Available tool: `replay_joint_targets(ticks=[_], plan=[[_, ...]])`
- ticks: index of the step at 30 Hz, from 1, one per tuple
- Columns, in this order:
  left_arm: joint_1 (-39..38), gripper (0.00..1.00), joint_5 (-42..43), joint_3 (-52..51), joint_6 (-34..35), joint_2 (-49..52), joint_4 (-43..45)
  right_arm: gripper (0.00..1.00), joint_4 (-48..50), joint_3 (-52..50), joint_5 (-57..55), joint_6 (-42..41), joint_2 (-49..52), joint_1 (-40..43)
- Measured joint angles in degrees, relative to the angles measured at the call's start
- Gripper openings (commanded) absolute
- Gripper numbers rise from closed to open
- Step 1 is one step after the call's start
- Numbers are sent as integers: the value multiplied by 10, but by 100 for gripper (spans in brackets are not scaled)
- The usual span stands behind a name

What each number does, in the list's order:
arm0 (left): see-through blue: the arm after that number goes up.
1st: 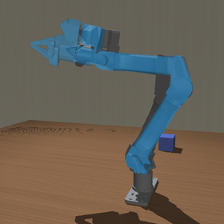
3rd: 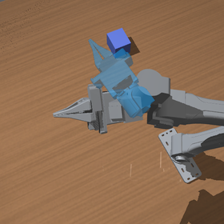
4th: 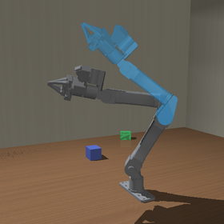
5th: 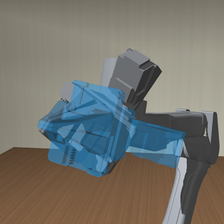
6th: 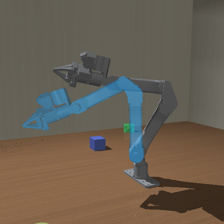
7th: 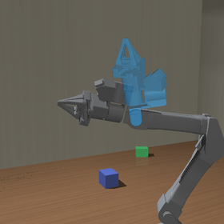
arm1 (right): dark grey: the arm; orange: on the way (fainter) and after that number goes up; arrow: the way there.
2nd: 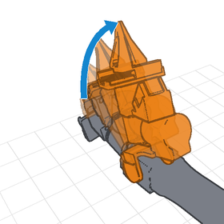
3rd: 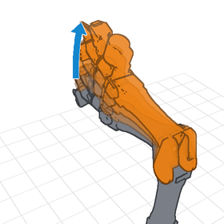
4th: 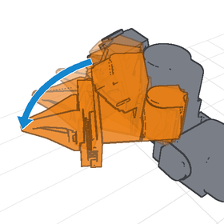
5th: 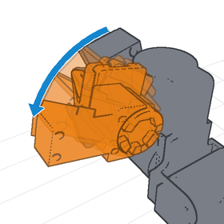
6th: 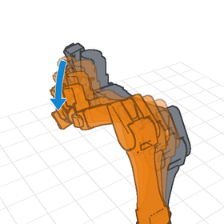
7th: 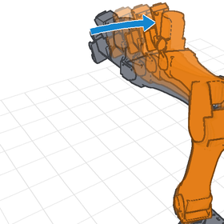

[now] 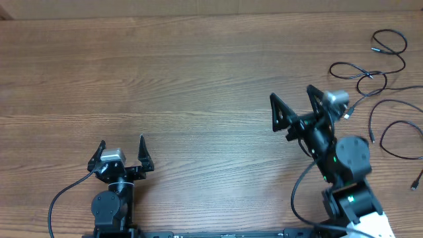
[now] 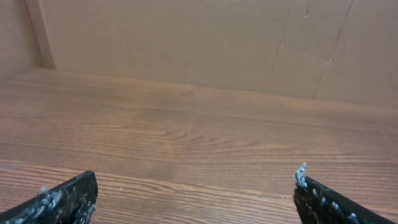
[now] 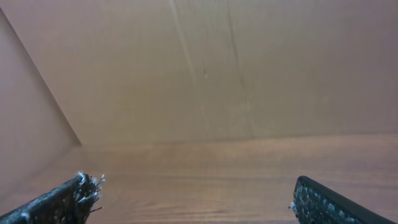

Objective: Untangle cables

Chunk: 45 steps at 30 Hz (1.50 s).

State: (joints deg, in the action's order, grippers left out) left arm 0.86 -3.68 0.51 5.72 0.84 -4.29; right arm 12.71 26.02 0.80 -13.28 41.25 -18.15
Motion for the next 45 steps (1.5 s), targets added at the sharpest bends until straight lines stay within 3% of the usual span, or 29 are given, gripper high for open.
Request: replay_joint_targets(ticks=[6, 25, 37, 41, 45], plan=[[0, 100, 0, 0, 0, 0, 0, 100, 48, -97, -37, 0, -85, 0], [0, 100, 0, 0, 0, 0, 0, 100, 62, -240, -55, 9, -235, 1], [0, 100, 0, 0, 0, 0, 0, 100, -43, -250, -50, 13, -271, 63], [0, 100, 0, 0, 0, 0, 0, 100, -156, -250, -40, 13, -343, 83], [0, 100, 0, 0, 0, 0, 0, 100, -173, -250, -21, 13, -405, 109]])
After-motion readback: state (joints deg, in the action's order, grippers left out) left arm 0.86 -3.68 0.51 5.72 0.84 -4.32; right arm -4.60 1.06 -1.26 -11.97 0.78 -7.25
